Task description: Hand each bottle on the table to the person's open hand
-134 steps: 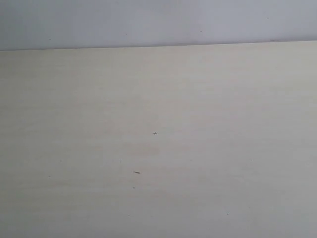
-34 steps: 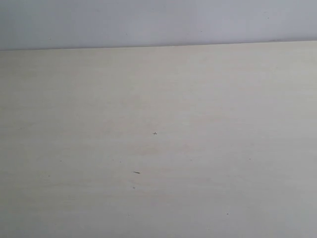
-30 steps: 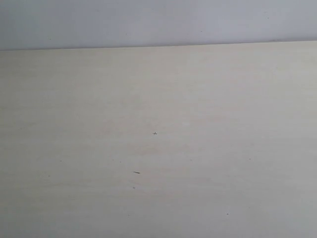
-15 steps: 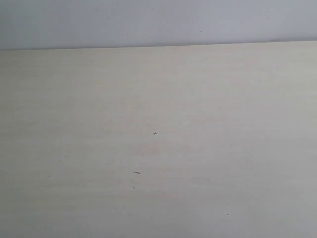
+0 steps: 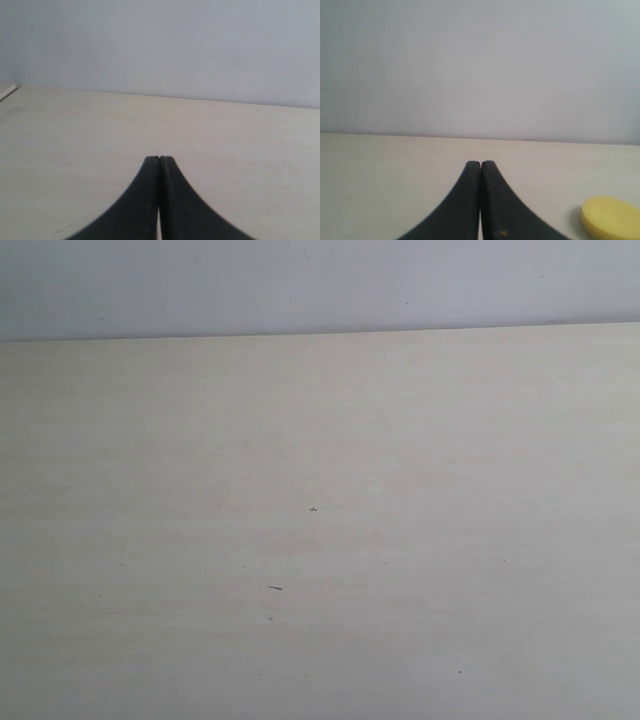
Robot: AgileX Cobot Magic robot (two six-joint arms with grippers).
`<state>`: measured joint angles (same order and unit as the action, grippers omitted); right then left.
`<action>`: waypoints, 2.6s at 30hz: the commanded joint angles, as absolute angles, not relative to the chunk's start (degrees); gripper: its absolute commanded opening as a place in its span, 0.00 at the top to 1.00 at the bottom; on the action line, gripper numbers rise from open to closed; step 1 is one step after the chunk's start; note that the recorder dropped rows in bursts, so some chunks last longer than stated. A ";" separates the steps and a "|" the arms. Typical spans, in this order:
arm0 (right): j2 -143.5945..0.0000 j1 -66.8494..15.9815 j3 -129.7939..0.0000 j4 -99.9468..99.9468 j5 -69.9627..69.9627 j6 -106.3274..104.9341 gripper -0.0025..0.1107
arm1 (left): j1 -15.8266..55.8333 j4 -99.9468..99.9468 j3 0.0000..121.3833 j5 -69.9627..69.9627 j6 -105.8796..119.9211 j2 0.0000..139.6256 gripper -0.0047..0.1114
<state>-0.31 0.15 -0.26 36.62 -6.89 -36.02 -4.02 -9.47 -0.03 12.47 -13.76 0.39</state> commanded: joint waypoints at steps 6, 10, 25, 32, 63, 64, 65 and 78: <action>0.00 0.47 0.00 -9.80 -2.58 17.00 0.98 | -4.21 -9.81 0.00 12.41 -13.74 0.00 0.96; 0.00 0.47 0.00 -9.58 -2.93 11.77 0.98 | -4.21 -9.81 0.00 12.41 -13.74 0.00 0.96; 0.00 0.47 0.00 -7.86 -4.85 9.09 0.98 | -4.21 -9.81 0.00 12.41 -13.74 0.00 0.96; 0.00 0.47 0.00 -7.42 -8.54 9.09 0.98 | -4.21 -9.81 0.00 12.41 -13.74 0.00 0.96; 0.00 0.47 0.00 -2.40 -8.89 11.13 0.98 | -4.21 -9.81 0.00 12.41 -13.74 0.00 0.96; 0.00 0.47 0.00 -2.40 -8.89 11.13 0.98 | -4.21 -9.81 0.00 12.41 -13.74 0.00 0.96; 0.00 0.47 0.00 -2.40 -8.89 11.13 0.98 | -4.21 -9.81 0.00 12.41 -13.74 0.00 0.96; 0.00 0.47 0.00 -2.40 -8.89 11.13 0.98 | -4.21 -9.81 0.00 12.41 -13.74 0.00 0.96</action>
<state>-0.31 0.15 -0.26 -2.49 -9.05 11.25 -4.02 -9.47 -0.03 12.47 -13.76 0.39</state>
